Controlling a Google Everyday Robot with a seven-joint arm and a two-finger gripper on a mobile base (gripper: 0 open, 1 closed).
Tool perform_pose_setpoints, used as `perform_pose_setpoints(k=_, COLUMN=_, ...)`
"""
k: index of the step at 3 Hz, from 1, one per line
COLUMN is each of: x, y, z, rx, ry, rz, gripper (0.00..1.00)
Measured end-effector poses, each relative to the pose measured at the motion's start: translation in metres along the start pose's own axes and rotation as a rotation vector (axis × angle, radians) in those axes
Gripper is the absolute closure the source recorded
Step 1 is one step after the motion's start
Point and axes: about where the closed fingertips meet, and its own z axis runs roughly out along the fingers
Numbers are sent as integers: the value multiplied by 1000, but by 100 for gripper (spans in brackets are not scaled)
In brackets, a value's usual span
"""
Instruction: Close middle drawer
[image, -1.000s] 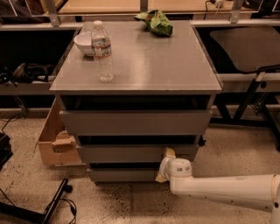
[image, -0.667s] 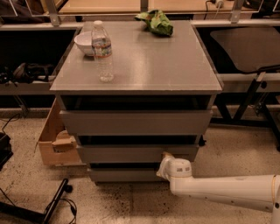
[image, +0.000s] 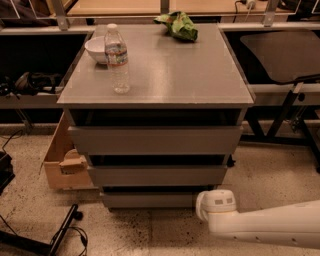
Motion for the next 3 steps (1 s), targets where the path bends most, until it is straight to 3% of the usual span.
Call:
perform_pose_setpoints(k=1, x=28, y=34, z=-43, rx=-118, ry=50, rz=-214, gripper=100)
perform_pose_setpoints(k=2, x=61, y=51, z=-92, rx=-200, ry=110, rz=-371, gripper=100)
perform_pose_setpoints(k=3, x=104, y=25, z=-141, rx=-190, ry=230, rz=-417, gripper=100)
